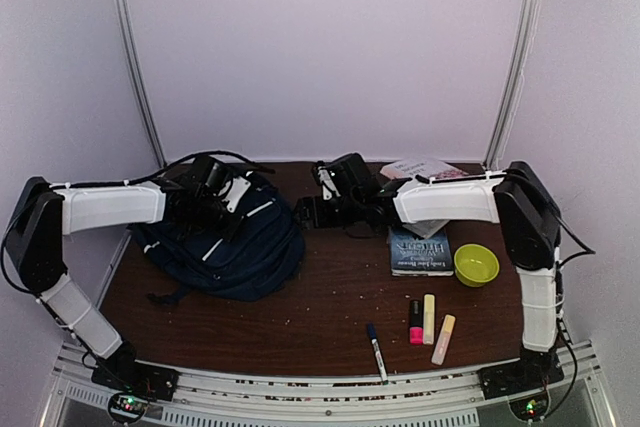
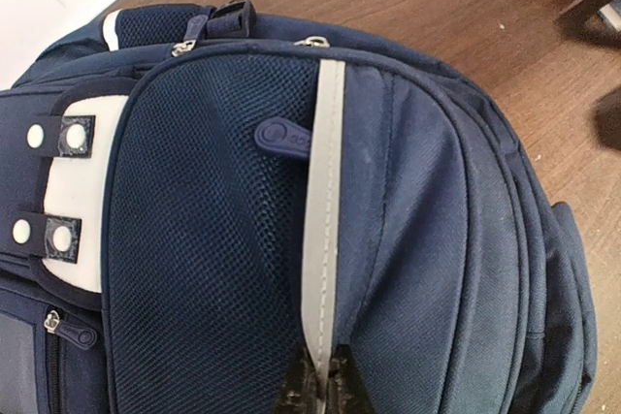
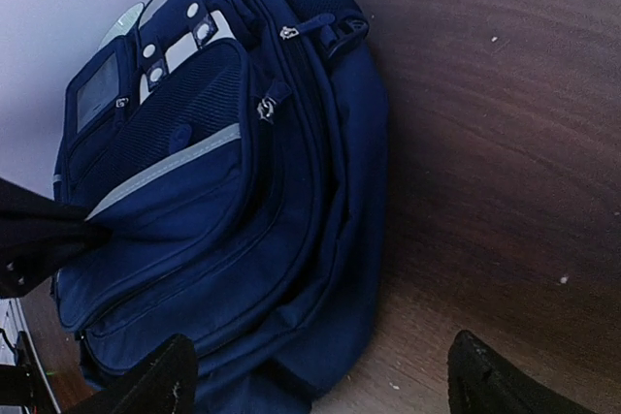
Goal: Pack the student bag
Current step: Pass from the left arm to the right
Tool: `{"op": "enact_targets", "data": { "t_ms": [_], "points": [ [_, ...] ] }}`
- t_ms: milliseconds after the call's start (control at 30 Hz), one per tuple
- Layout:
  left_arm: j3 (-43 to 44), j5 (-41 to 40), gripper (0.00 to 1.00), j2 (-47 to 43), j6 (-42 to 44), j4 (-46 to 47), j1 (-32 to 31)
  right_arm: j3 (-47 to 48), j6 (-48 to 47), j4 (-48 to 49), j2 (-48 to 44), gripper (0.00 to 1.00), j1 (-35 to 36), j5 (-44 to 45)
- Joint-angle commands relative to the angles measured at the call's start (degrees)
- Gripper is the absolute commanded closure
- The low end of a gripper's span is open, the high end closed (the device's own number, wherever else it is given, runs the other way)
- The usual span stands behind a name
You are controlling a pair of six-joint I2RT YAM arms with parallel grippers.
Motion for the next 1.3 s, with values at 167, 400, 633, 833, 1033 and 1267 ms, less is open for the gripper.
{"op": "enact_targets", "data": {
  "t_ms": [167,400,633,833,1033,1267],
  "points": [
    [-5.8,3.1,1.0,-4.1,-6.3,11.9,-0.1,15.5,13.3,1.7,15.8,0.15,-0.1,-10.3],
    [-5.6,2.9,1.0,-4.8,-5.2,12.4,-0.1,19.7,20.2,10.6,22.5,0.28,0.2,-21.2],
    [-5.3,4.5,1.0,-5.9,-4.9,12.7,-0.1,18.6,21.1,16.1,20.7,0.91,0.7,-25.2],
    [-4.6,7.5,1.0,-9.2,-4.2,12.6,-0.2,10.0,19.9,20.0,11.1,1.0,-1.2,-24.0],
    [-4.3,12.2,1.0,-13.8,-0.3,12.7,-1.3,-1.8,11.7,19.2,-2.4,1.0,-3.0,-18.9],
    [-4.1,17.2,0.38,-20.0,4.2,14.2,-5.4,-5.1,-0.7,8.1,-13.6,1.0,-3.3,-15.3]
  ]
}}
